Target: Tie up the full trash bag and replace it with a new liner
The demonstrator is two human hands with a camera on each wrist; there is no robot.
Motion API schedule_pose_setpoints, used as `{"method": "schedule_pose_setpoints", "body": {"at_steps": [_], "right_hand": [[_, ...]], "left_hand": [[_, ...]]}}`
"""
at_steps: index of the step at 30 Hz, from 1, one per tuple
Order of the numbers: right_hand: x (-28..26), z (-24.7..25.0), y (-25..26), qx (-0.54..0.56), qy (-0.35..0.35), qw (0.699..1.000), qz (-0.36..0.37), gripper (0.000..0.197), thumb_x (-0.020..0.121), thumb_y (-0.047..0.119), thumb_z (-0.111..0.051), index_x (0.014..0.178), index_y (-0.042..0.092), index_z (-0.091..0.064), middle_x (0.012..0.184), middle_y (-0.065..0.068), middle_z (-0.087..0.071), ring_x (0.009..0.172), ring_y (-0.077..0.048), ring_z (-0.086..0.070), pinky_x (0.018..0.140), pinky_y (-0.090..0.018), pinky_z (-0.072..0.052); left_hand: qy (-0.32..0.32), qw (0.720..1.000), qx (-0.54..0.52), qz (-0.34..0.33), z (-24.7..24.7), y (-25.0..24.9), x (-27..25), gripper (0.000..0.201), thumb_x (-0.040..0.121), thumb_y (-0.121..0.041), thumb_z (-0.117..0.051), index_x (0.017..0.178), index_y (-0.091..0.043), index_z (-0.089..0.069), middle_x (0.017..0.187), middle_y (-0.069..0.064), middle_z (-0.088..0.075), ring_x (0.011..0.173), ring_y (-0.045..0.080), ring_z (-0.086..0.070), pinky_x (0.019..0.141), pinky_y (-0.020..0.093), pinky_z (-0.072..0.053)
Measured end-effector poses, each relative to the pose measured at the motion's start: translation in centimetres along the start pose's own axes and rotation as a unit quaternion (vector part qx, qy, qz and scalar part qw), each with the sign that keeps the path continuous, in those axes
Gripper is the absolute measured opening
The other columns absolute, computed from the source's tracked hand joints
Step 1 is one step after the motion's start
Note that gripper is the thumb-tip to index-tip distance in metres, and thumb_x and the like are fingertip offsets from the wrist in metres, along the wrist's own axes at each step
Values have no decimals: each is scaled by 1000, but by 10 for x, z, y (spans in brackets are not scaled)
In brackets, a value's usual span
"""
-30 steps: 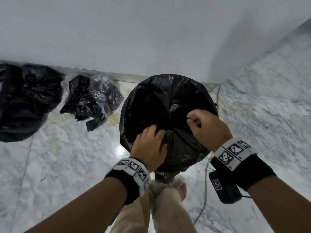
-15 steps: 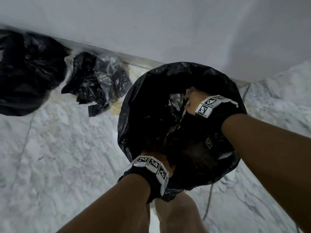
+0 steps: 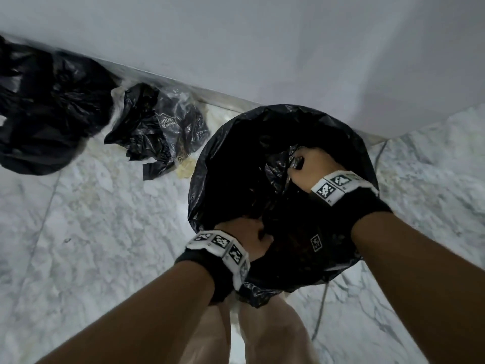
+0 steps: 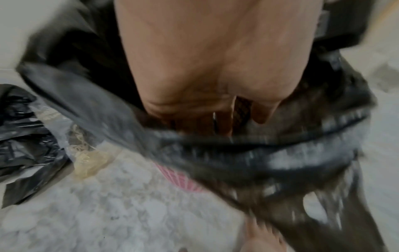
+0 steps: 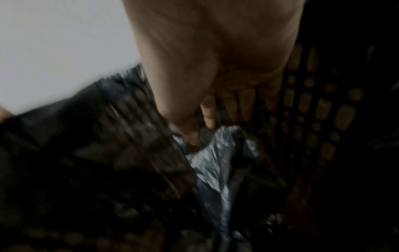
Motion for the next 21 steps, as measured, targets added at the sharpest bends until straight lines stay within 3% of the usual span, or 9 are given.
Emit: {"method": "schedule_pose_setpoints", "body": {"at_steps": [3, 5, 7, 8, 10, 12, 16, 19, 21], "right_hand": [[-42, 19, 2, 80, -60, 995, 3, 36, 86, 35, -57, 120, 25, -58, 125, -3, -57, 113, -28, -57, 93, -39, -47], [-71, 22, -4, 102, -156, 982, 1, 39, 85, 35, -57, 123, 23, -56, 131, -4, -52, 119, -25, -53, 99, -42, -44], [-96, 20, -15, 77, -258, 962, -45, 48, 82, 33, -59, 128, 22, -52, 142, -7, -44, 131, -27, -42, 108, -45, -33], [-105, 16, -22, 64, -271, 957, -82, 55, 82, 33, -60, 135, 22, -46, 148, -8, -36, 137, -28, -34, 113, -47, -27], [-115, 4, -35, 83, -203, 964, -151, 69, 84, 33, -59, 145, 22, -30, 156, -11, -21, 142, -32, -23, 114, -51, -25], [-114, -9, -48, 129, -144, 965, -178, 76, 84, 35, -59, 148, 21, -21, 156, -12, -18, 140, -35, -27, 109, -54, -32], [-111, -18, -58, 157, -150, 963, -158, 74, 82, 32, -61, 146, 14, -27, 151, -15, -26, 133, -38, -38, 105, -54, -38], [-113, -7, -54, 181, -143, 960, -160, 71, 76, 40, -55, 139, 14, -36, 140, -15, -43, 124, -36, -47, 96, -50, -47], [-115, 7, -50, 189, -161, 957, -149, 67, 73, 46, -48, 132, 15, -42, 132, -14, -50, 116, -36, -52, 89, -47, -49]], "left_hand": [[-130, 988, -77, -22, 40, 8, -9, 47, 88, -45, -44, 130, -24, -49, 127, 7, -57, 120, 27, -52, 96, 40, -46], [-247, 965, -76, -37, 60, 17, -18, 58, 85, -45, -39, 134, -16, -47, 129, 10, -53, 122, 29, -47, 99, 42, -43], [-350, 934, -73, -17, 72, 26, -29, 66, 80, -44, -37, 135, -9, -46, 133, 17, -49, 126, 33, -42, 104, 45, -39], [-372, 925, -78, 9, 75, 30, -33, 68, 79, -43, -40, 137, -7, -43, 138, 19, -44, 130, 35, -38, 108, 46, -35], [-338, 930, -120, 83, 73, 43, -35, 75, 78, -42, -46, 143, -6, -32, 148, 21, -31, 138, 37, -27, 113, 45, -25], [-264, 937, -188, 128, 69, 54, -32, 76, 79, -41, -52, 143, -8, -27, 148, 19, -30, 136, 36, -30, 112, 46, -29], [-172, 943, -260, 113, 68, 62, -27, 60, 78, -37, -58, 131, -16, -38, 126, 12, -53, 113, 30, -56, 97, 42, -47], [-149, 952, -245, 105, 83, 59, -37, 53, 83, -32, -58, 131, -17, -40, 127, 9, -55, 116, 29, -55, 92, 30, -43], [-160, 958, -220, 91, 99, 52, -49, 53, 88, -26, -56, 136, -11, -39, 133, 13, -52, 122, 30, -51, 90, 27, -37]]}}
Point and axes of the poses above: each hand's wrist, its own x-axis towards the middle knuckle, its own z-axis out of the back of the hand, y = z × x, the point moved 1 cm from there along x, towards the middle knuckle
